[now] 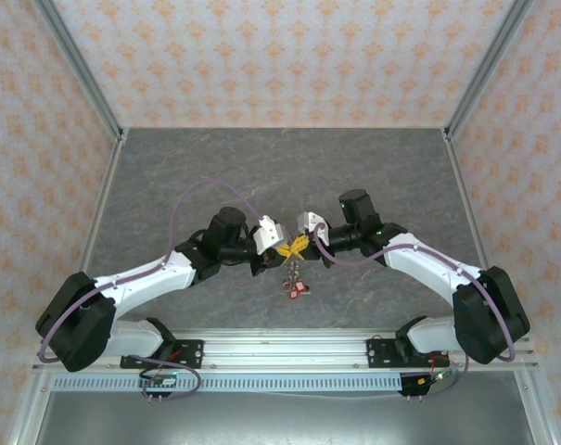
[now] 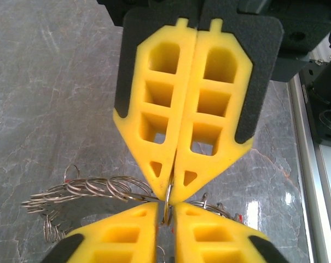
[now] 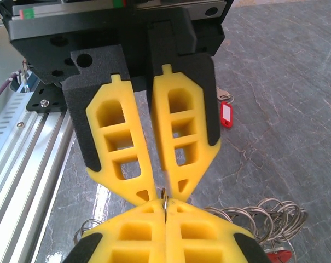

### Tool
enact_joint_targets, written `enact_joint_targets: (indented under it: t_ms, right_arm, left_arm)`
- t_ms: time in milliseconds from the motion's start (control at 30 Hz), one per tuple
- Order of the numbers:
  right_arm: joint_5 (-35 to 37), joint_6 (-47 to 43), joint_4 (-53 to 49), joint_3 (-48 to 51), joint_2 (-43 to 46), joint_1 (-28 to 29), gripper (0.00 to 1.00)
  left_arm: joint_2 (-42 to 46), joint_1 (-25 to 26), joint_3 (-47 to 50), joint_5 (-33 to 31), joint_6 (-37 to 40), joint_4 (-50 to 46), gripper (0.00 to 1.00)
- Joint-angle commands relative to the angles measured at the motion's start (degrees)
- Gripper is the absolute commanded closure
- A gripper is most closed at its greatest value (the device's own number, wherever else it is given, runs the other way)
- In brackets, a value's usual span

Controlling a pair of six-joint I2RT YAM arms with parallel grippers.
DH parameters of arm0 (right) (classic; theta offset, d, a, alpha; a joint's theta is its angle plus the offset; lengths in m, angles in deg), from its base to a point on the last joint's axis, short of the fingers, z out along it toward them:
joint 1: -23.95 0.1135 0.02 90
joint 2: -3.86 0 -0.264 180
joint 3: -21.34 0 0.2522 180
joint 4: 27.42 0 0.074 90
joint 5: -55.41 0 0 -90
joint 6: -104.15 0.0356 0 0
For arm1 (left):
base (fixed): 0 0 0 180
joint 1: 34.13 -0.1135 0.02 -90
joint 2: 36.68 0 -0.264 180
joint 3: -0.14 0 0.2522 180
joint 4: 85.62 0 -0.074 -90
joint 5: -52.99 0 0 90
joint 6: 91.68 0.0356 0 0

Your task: Put the keys on the keyring

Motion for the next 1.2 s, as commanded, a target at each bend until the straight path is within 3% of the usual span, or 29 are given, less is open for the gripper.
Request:
enact_joint_targets:
  t_ms: [0, 100, 333, 467, 667, 867, 1033, 1167]
  right_arm:
    - [-4.6, -0.7, -0.3, -2.1, 0.4, -0.1, 1.00]
    - [-4.1, -1.4, -1.7, -2.4, 0.8, -0.1, 1.00]
    - [5.6, -5.4, -6.1, -0.1, 2.9, -0.1, 0.85]
    - [5.8, -3.4, -3.0, 1.4, 3.2, -0.1, 0.81]
    - [4.1, -1.1, 0.8, 2.1, 2.9, -0.1, 0.84]
    - [3.6, -0.1, 1.8, 2.1, 2.5, -0.1, 0.99]
    - [3.6, -0.5, 1.0, 1.4, 2.3, -0.1, 1.00]
    - [3.1, -0.5, 1.1, 1.0, 2.0, -0.1, 1.00]
  left_arm:
    - [-0.8, 0.3, -2.5, 0.2, 1.7, -1.5, 0.91]
    - [-0.9, 0.3, -2.4, 0.0, 1.9, -1.3, 1.00]
    - [-0.1, 0.3, -0.3, -1.2, 0.2, 2.7, 1.00]
    - [-0.1, 0.3, -0.2, -1.0, 0.1, 2.9, 1.00]
    - [-0.3, 0.3, -0.5, -0.3, -0.1, 2.9, 1.00]
    - [-0.8, 0.4, -0.9, 0.1, -0.2, 2.3, 1.00]
    - [-1.2, 0.3, -1.4, 0.1, 0.5, 0.9, 0.88]
    - [-1.4, 0.3, -1.9, 0.2, 0.9, -0.1, 0.86]
